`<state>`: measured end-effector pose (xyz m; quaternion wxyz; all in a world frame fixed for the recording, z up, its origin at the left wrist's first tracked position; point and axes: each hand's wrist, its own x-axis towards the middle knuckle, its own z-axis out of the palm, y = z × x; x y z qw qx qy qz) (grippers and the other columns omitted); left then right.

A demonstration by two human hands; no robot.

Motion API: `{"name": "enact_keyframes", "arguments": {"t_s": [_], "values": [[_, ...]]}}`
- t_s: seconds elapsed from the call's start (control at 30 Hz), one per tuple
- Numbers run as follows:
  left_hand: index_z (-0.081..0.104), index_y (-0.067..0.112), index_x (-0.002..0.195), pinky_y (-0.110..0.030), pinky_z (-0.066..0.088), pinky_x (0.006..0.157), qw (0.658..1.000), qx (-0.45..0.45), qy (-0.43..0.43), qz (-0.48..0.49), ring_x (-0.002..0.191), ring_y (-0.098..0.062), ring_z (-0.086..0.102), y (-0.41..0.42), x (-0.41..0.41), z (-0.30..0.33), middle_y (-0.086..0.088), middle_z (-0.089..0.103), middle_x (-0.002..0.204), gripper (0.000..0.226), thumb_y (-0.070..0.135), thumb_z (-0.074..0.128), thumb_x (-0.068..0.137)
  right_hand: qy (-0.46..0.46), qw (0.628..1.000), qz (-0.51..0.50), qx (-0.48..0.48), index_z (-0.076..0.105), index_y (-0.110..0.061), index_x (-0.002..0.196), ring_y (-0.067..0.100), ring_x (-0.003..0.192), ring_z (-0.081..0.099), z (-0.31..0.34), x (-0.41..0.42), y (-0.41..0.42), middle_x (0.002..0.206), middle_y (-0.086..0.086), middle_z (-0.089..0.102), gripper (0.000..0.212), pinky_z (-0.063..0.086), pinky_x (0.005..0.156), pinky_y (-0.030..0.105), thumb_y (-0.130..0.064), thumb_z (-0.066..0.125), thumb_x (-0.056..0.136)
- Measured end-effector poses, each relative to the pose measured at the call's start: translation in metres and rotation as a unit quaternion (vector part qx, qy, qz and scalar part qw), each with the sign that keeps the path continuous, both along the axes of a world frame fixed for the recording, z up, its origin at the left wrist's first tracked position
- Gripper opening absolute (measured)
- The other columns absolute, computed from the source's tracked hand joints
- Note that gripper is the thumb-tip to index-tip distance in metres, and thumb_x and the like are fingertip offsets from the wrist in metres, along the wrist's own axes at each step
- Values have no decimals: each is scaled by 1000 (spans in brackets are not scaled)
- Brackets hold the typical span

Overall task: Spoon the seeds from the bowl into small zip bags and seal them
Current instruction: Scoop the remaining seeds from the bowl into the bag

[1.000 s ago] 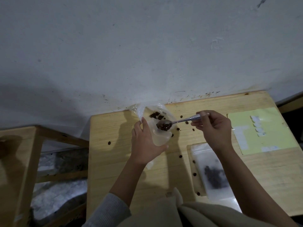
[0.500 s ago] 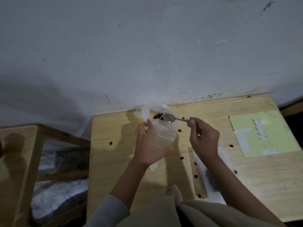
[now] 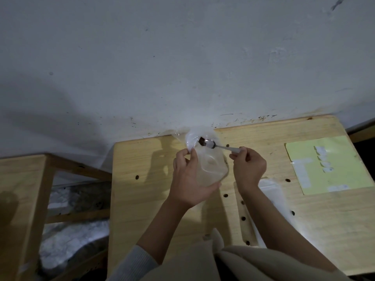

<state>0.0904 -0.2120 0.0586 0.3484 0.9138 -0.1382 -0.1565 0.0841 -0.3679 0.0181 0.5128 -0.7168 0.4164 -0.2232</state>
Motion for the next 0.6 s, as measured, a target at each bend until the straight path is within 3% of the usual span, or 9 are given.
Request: {"name": "enact_keyframes", "arguments": {"t_s": [0.13, 0.33, 0.47, 0.6], "values": [[16, 18, 149, -27, 28, 109, 1000, -8, 18, 15, 132, -10, 11, 4, 6, 2, 11, 12, 135, 112, 57, 77, 64, 6, 974, -88, 206, 70, -8, 77, 19, 66, 72, -3, 5, 0, 73, 14, 72, 24, 59, 69, 36, -13, 53, 93], [15, 15, 151, -21, 24, 107, 997, -31, 47, 56, 135, -14, 17, 8, 13, 4, 7, 18, 136, 114, 51, 80, 64, 12, 893, -186, 411, 66, 0, 87, 20, 67, 72, 1, 7, 5, 78, 16, 71, 13, 60, 67, 33, -6, 56, 92], [15, 12, 151, -17, 21, 104, 994, -38, 73, 72, 135, -12, 18, 12, 15, 2, 5, 22, 135, 116, 50, 82, 64, -17, 924, -130, 358, 68, 0, 94, 22, 74, 72, 1, 3, 8, 80, 15, 71, 17, 58, 64, 29, -10, 55, 94], [17, 9, 150, -17, 22, 105, 993, -35, 81, 80, 135, -12, 21, 16, 14, 1, 4, 25, 134, 115, 49, 82, 64, -27, 945, -117, 303, 68, 2, 91, 21, 67, 71, 4, 0, 4, 72, 13, 70, 20, 57, 65, 30, -12, 53, 95]]}}
